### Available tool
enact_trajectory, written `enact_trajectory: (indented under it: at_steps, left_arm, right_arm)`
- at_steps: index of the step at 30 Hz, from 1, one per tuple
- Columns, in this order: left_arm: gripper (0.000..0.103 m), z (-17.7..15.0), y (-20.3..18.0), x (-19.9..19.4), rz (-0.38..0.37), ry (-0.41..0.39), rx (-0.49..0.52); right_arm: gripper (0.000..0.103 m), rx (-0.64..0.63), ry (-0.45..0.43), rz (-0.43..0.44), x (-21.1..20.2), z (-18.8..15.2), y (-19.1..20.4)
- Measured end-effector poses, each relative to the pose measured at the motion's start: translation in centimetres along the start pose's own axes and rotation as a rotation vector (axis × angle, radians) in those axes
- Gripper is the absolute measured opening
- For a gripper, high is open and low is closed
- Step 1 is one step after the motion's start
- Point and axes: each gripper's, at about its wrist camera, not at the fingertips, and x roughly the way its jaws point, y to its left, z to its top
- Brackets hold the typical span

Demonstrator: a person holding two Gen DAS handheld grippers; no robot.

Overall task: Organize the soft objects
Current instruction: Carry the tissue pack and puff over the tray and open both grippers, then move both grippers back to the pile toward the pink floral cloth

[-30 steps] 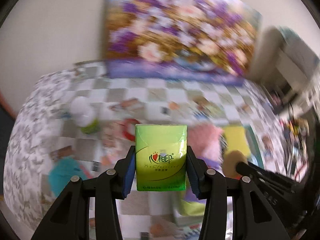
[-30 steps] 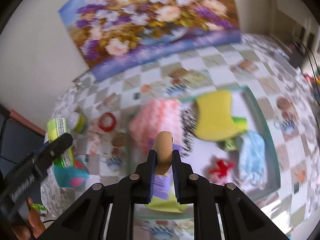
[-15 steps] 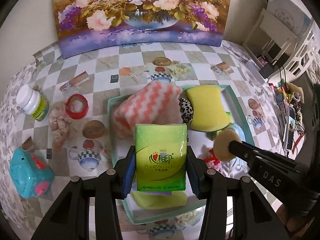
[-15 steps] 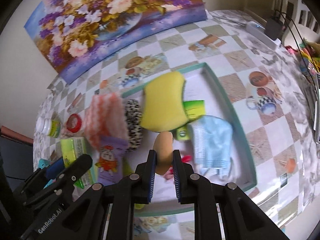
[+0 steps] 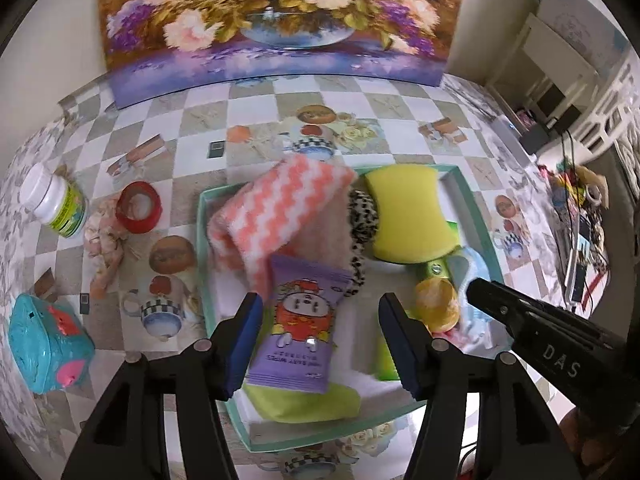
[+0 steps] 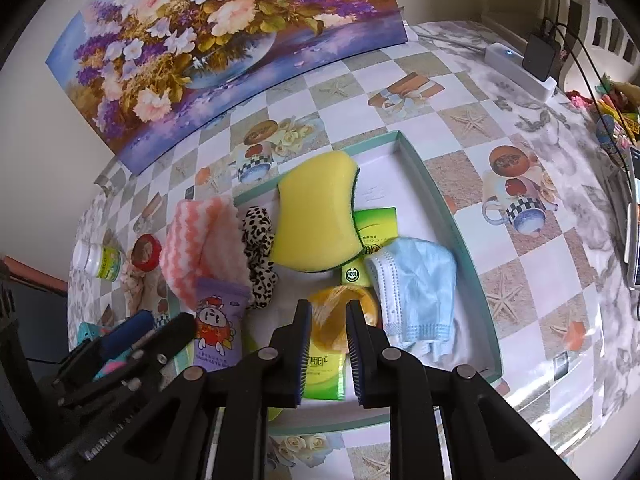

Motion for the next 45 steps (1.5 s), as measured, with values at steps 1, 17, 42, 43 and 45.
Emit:
enact_trajectory:
  at_steps: [1,17,42,43,45]
  left_arm:
    - [0.063,0.1,0.5,0.1,0.016,0.002,-0.014]
    - [0.089,0.6,8.6,1.4,0.171,-0.007,-0.208]
    - [0.089,3.0,20.6,-0.4,0.249,-0.044,-0.402]
    - [0.089,3.0,21.0,-0.3,0.252,-0.042,-0.410]
    - [0.089,3.1,22.0,-0.1,0.261,-0.036,-0.432]
  right_arm:
    - [0.033,-0.002,0.003,-0.006,0.1,0.0,0.1]
    - [0.103,-0.127,0.001,-0.159,2.1,-0.4,2.2]
    - [0.103,-0.319,-0.174,0.001,0.8,2.1,14.0]
    - [0.103,-0.328,-0.168,0.008,1.1,2.2,14.7]
    - [0.103,-0.347,-0.149,0.018,1.9,2.6,16.0]
